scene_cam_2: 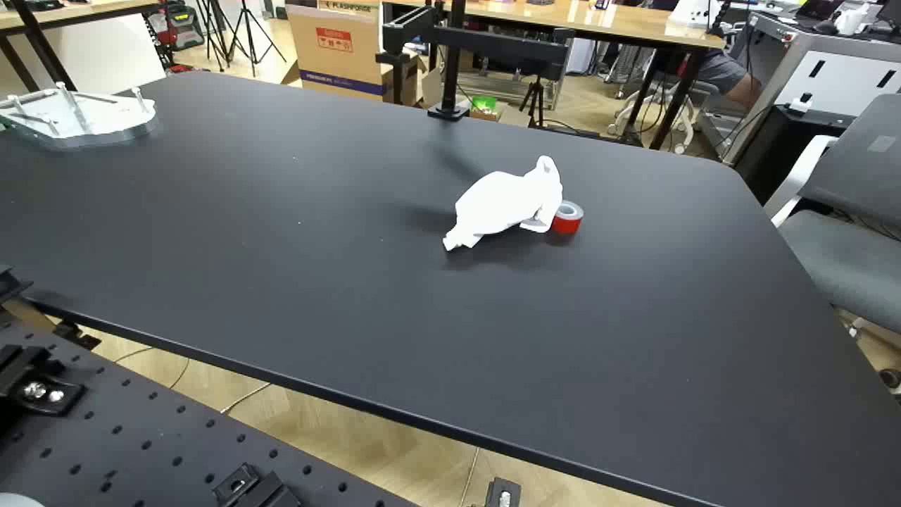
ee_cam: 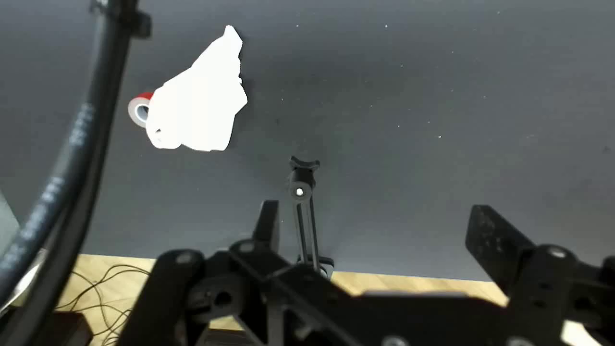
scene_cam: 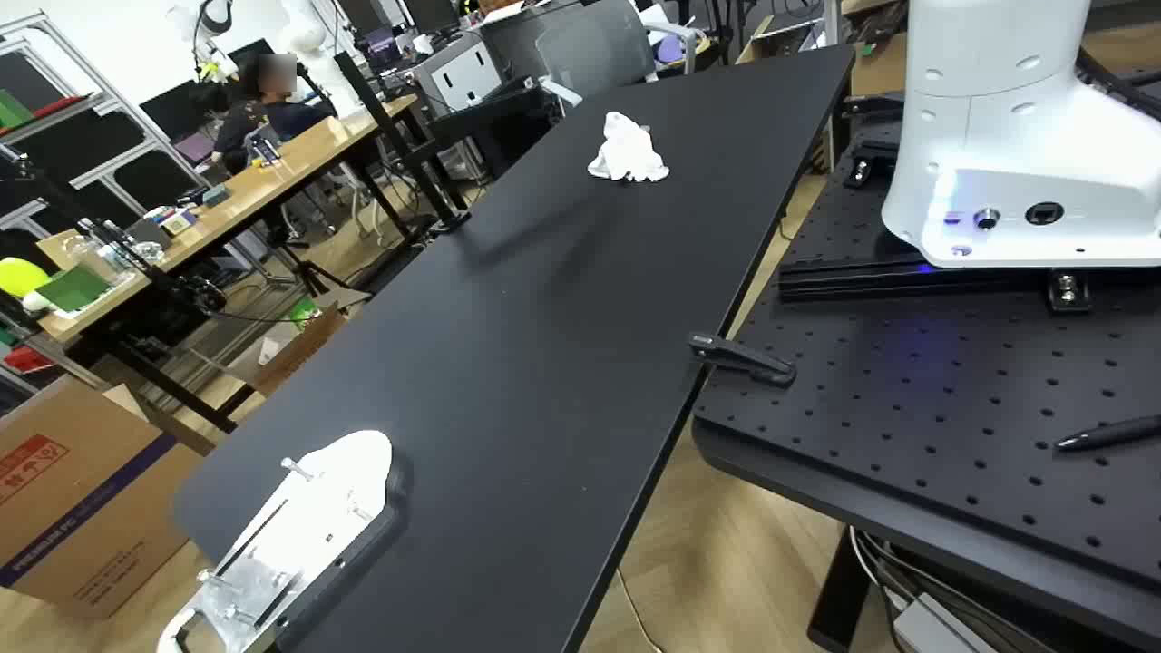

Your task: Hang the cloth on the black stand

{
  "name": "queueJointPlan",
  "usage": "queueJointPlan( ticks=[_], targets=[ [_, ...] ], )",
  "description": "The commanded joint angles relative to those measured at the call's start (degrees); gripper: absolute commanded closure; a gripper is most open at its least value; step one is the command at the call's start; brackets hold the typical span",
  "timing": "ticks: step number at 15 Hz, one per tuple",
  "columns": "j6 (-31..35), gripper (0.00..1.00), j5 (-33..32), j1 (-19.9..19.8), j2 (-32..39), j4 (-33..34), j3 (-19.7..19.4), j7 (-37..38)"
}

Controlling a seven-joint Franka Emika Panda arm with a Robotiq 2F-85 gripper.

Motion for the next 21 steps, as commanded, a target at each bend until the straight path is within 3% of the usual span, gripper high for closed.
queueJointPlan(
  ticks=[1,12,16,21],
  targets=[
    [-0.1,0.0,-0.3,0.4,0.1,0.1,-0.4,0.2],
    [0.0,0.0,-0.3,0.4,0.0,0.1,-0.4,0.2],
    [6.1,0.0,-7.3,-3.8,1.1,-1.0,-1.6,-0.3],
    [11.1,0.0,-12.1,-8.7,5.7,-1.9,-7.5,-4.1]
  ],
)
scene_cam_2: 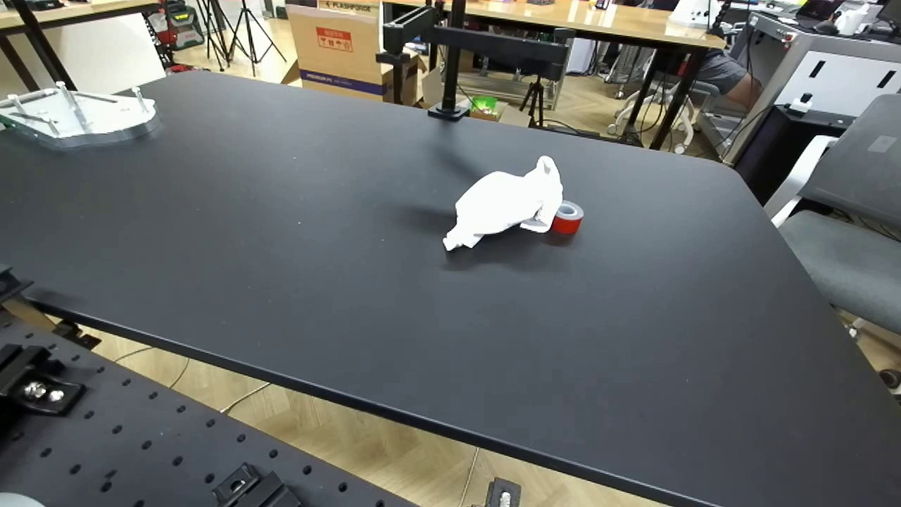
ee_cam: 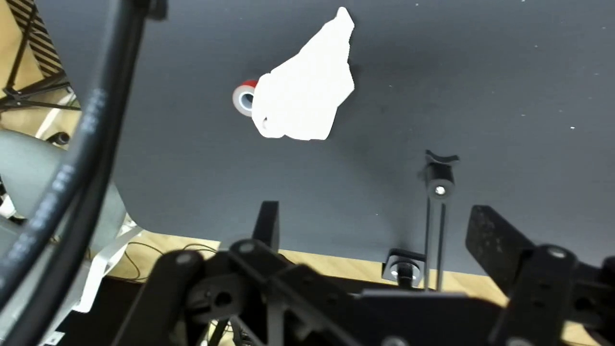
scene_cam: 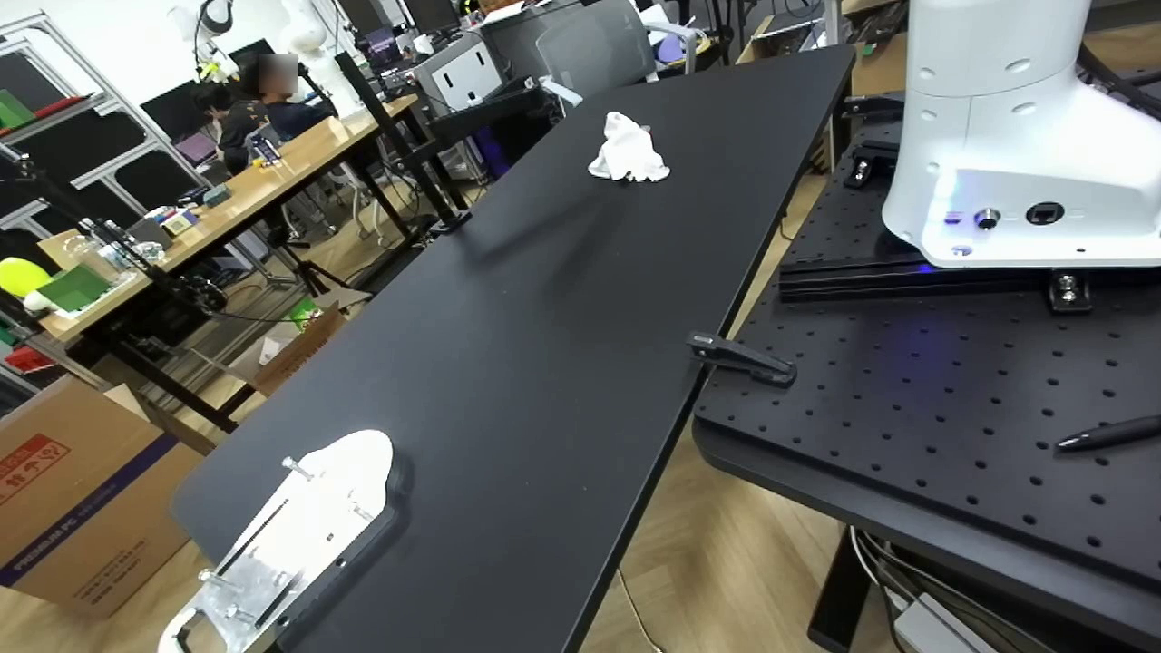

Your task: Hang the cloth on the black stand

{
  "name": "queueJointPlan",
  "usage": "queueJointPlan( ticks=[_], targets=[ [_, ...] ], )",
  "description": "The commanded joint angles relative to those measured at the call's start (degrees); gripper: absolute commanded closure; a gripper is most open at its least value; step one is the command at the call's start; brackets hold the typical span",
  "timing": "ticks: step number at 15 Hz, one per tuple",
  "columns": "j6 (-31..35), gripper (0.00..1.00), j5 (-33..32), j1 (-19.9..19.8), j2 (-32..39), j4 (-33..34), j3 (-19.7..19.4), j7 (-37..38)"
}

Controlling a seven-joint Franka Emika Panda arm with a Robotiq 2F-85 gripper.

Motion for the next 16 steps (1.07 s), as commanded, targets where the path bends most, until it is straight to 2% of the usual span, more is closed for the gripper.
queueJointPlan(
  ticks=[1,3,4,9,13,16],
  targets=[
    [3.5,0.0,-1.8,-2.8,4.3,-0.1,-4.7,-3.3],
    [3.2,0.0,-0.8,-4.1,6.9,0.6,-6.8,-4.2],
    [2.8,0.0,-0.6,-3.1,4.6,-0.4,-5.6,-4.0],
    [3.1,0.0,-0.6,-3.1,5.7,-0.3,-5.7,-4.5],
    [3.8,0.0,-0.5,-4.2,12.0,1.9,-7.2,-4.7],
    [4.8,0.0,-0.4,-4.2,18.4,4.1,-9.0,-8.2]
  ],
)
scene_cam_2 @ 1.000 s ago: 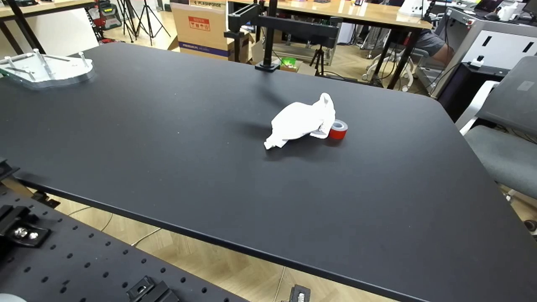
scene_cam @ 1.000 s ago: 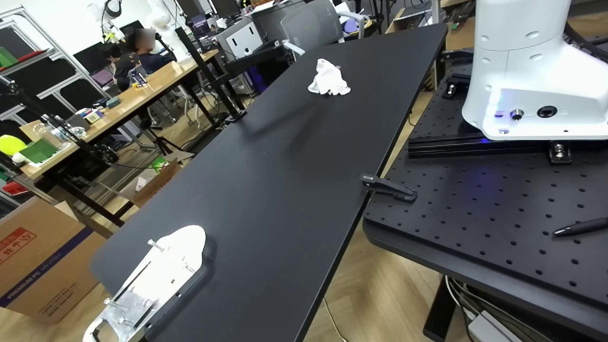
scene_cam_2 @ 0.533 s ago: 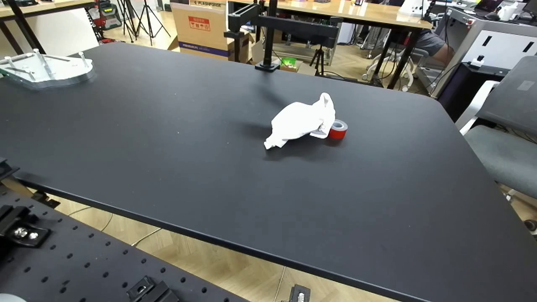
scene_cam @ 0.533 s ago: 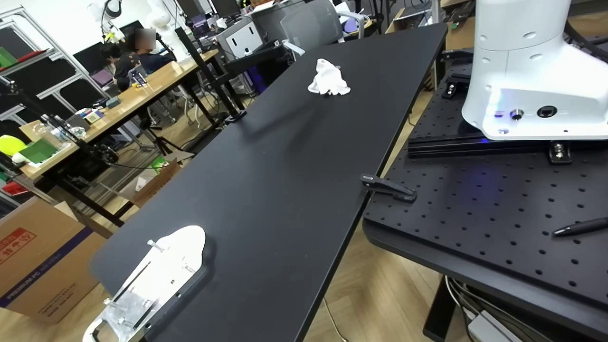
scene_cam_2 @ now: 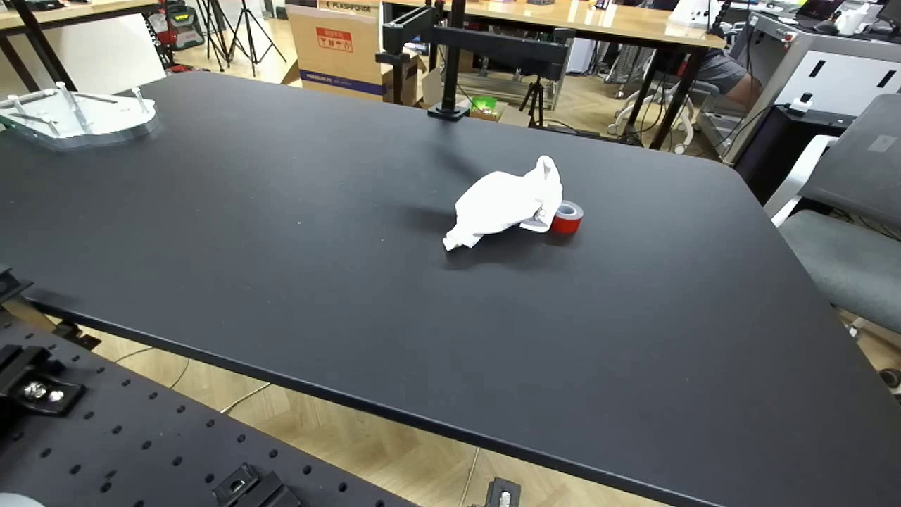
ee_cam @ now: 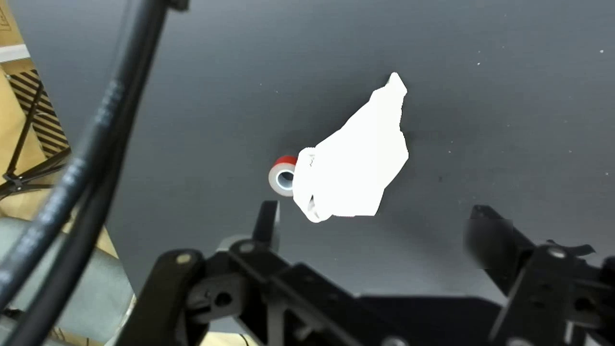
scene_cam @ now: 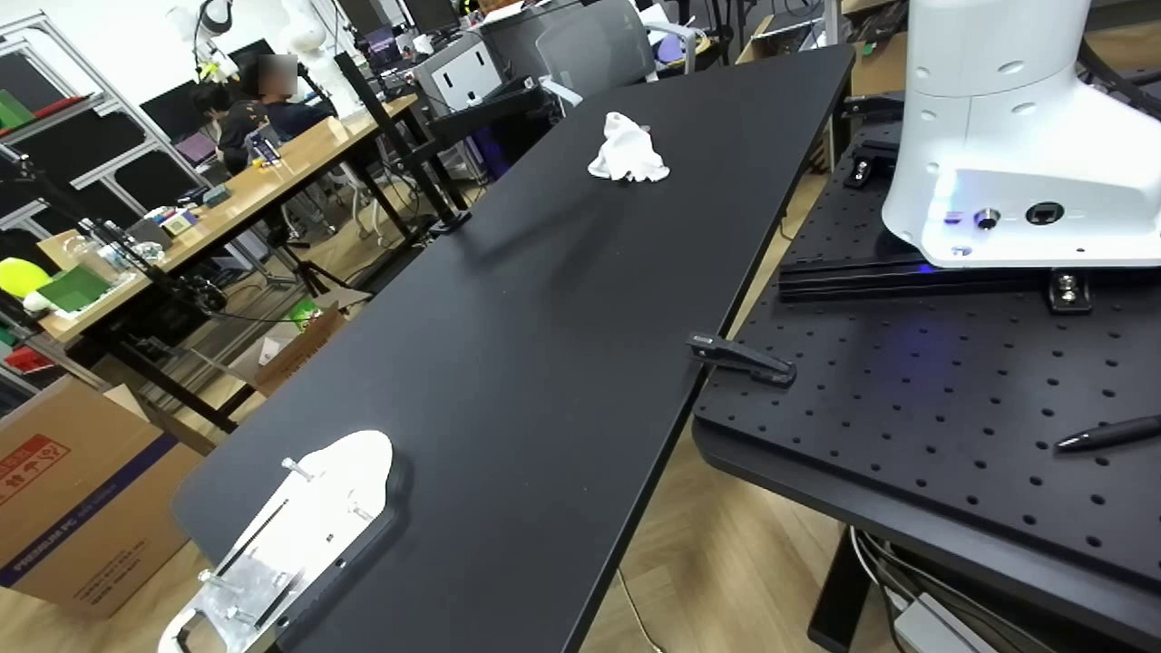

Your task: Hang the cloth on the black stand

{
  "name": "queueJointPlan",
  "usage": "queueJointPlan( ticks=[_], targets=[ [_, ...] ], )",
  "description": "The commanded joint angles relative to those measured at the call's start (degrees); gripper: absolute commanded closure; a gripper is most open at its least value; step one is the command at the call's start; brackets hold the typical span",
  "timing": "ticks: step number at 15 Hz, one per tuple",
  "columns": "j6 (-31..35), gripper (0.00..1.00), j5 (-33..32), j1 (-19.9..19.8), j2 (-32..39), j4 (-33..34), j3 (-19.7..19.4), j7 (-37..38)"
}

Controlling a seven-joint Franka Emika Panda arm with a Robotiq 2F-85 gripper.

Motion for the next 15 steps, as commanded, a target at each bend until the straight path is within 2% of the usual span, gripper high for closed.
queueJointPlan(
  ticks=[1,8,13,14,15],
  targets=[
    [0.9,0.0,0.0,-0.4,9.1,4.9,-1.9,-3.4],
    [3.7,0.0,-0.5,-0.6,22.1,12.8,-2.6,-10.9],
    [-2.4,0.0,0.4,-1.7,28.1,17.9,-1.7,-28.4],
    [0.4,0.0,-0.1,-1.2,25.9,14.7,-1.8,-23.1],
    [-0.4,0.0,0.0,-1.4,26.8,15.4,-1.7,-25.2]
  ],
)
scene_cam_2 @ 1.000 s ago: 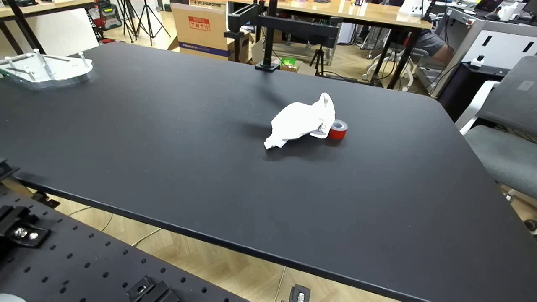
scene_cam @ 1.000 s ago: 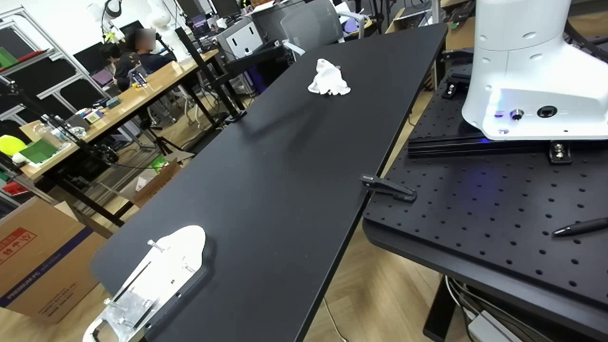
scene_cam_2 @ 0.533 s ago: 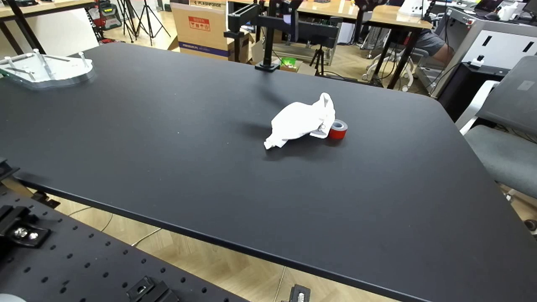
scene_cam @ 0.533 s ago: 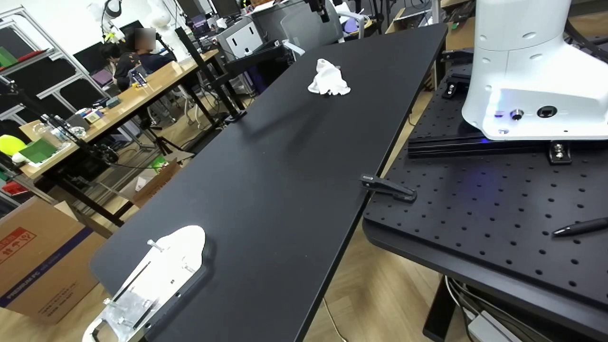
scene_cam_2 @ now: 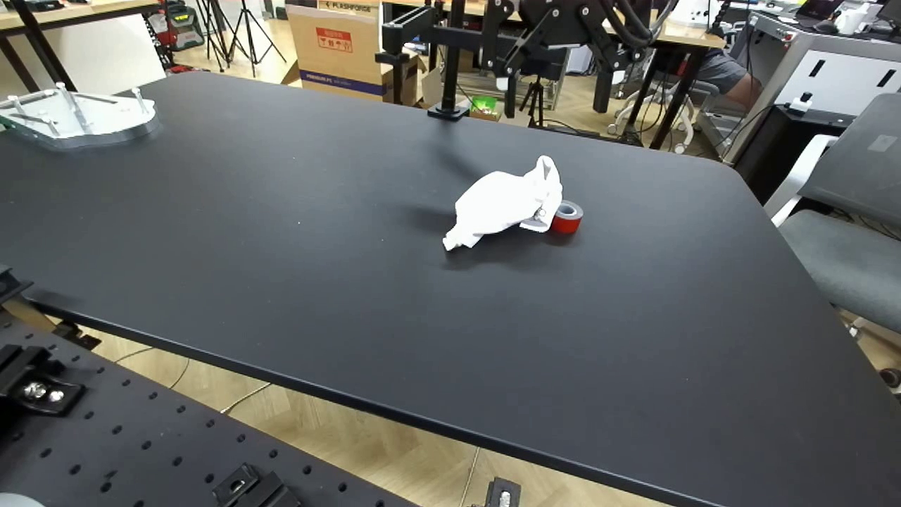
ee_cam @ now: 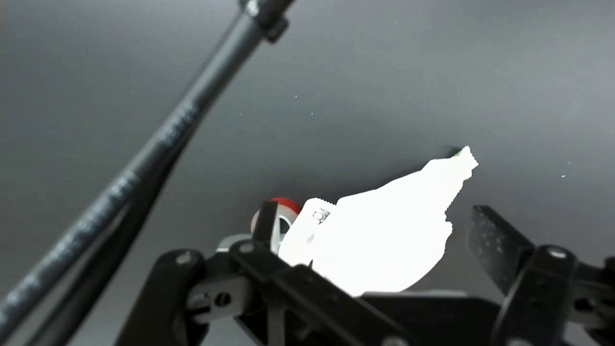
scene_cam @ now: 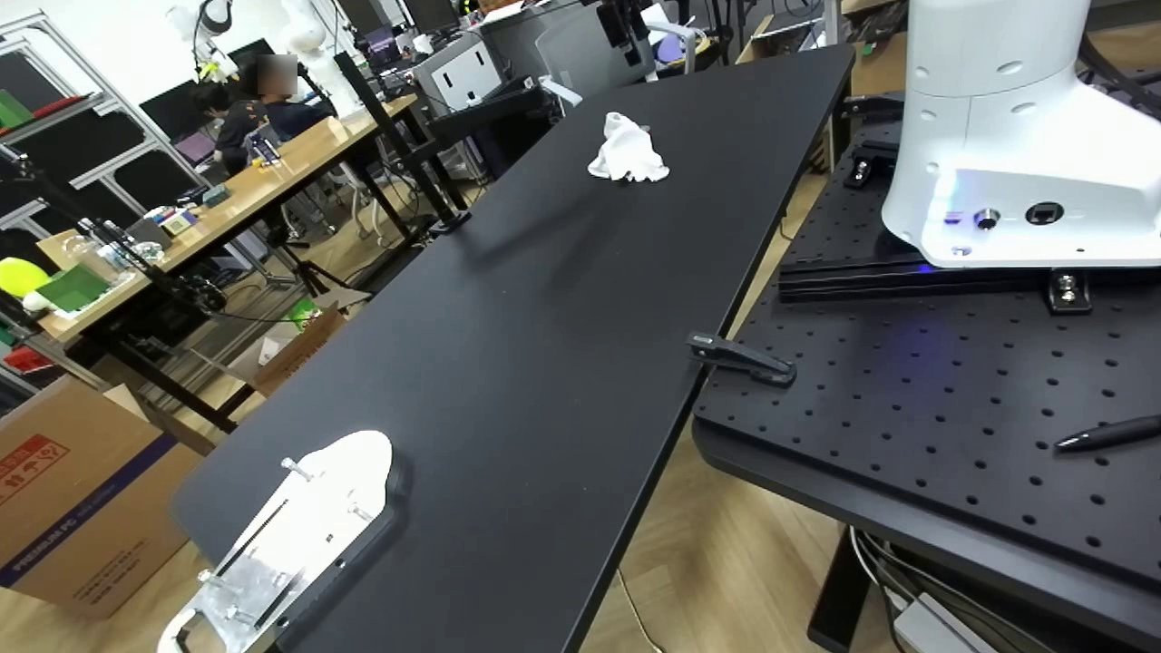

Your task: Hang the cloth on the black stand

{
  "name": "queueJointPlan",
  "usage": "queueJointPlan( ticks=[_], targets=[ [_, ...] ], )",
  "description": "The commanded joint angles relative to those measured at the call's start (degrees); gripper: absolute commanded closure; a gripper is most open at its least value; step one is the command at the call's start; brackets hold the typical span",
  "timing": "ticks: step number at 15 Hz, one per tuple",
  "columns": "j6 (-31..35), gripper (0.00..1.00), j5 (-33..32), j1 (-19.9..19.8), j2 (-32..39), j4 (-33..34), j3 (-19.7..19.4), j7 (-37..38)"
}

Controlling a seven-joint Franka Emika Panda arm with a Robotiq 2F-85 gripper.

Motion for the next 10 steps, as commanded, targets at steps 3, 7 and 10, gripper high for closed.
queueJointPlan(
  ticks=[3,7,10],
  targets=[
    [-0.6,0.0,-0.2,-0.9,1.0,1.0,0.9,-1.7],
    [5.6,0.0,-2.6,-0.5,3.8,1.8,0.3,5.7],
    [10.3,0.0,-3.4,-0.4,7.9,2.7,0.4,8.5]
  ],
)
